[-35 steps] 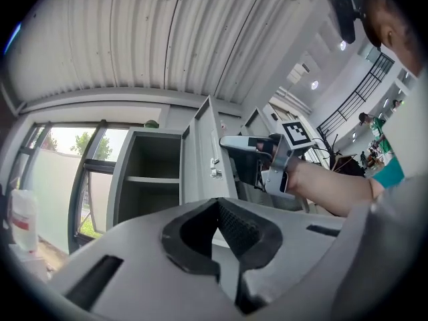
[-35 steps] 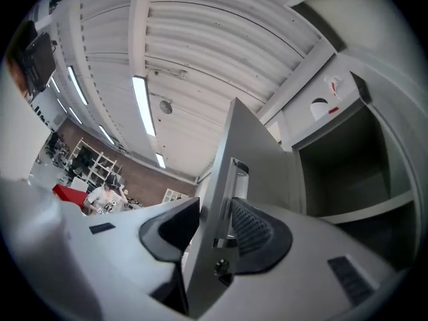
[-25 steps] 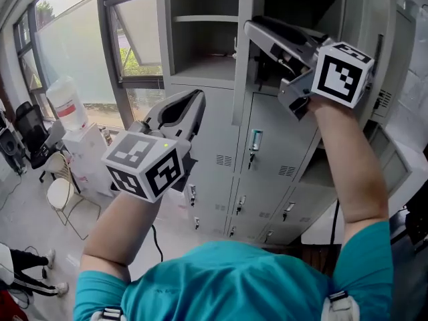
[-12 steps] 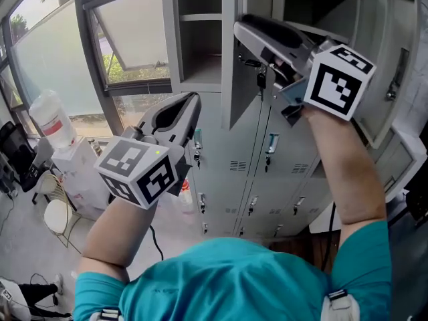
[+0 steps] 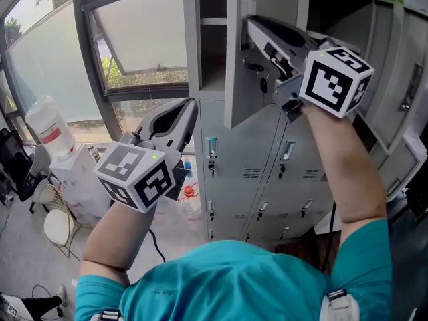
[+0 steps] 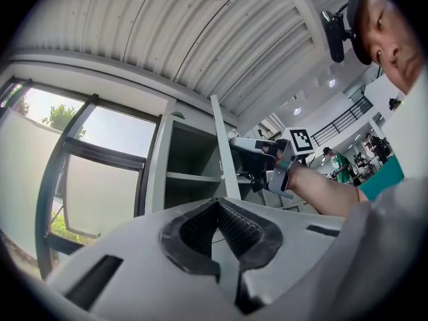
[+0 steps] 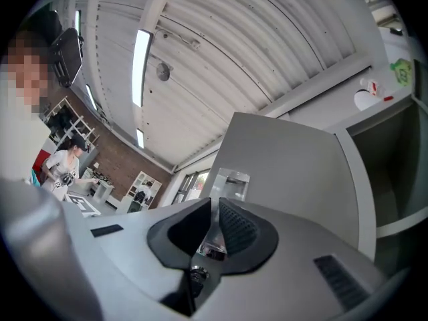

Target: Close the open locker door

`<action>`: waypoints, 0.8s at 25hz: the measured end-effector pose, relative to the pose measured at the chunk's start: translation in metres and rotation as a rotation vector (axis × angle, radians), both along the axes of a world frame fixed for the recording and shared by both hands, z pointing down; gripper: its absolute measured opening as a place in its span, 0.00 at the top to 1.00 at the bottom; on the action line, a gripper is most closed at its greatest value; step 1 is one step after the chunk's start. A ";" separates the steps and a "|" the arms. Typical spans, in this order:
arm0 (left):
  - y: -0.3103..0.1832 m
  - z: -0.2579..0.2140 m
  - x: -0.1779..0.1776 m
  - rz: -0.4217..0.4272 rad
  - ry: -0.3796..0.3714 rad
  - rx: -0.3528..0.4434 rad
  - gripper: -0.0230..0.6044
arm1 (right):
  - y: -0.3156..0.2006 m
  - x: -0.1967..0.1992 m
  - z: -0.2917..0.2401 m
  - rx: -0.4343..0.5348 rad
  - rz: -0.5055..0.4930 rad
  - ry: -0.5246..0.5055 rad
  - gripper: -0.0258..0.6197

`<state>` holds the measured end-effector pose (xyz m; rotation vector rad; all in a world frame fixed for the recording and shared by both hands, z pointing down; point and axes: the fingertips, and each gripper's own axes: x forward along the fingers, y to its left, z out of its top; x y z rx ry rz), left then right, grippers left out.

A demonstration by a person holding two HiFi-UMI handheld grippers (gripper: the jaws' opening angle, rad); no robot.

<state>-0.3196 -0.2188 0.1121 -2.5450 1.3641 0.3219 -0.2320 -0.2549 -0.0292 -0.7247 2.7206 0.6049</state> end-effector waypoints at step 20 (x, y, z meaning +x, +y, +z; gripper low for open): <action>-0.022 0.021 -0.077 0.018 0.072 -0.034 0.95 | -0.082 -0.054 0.010 -0.038 0.190 0.069 0.91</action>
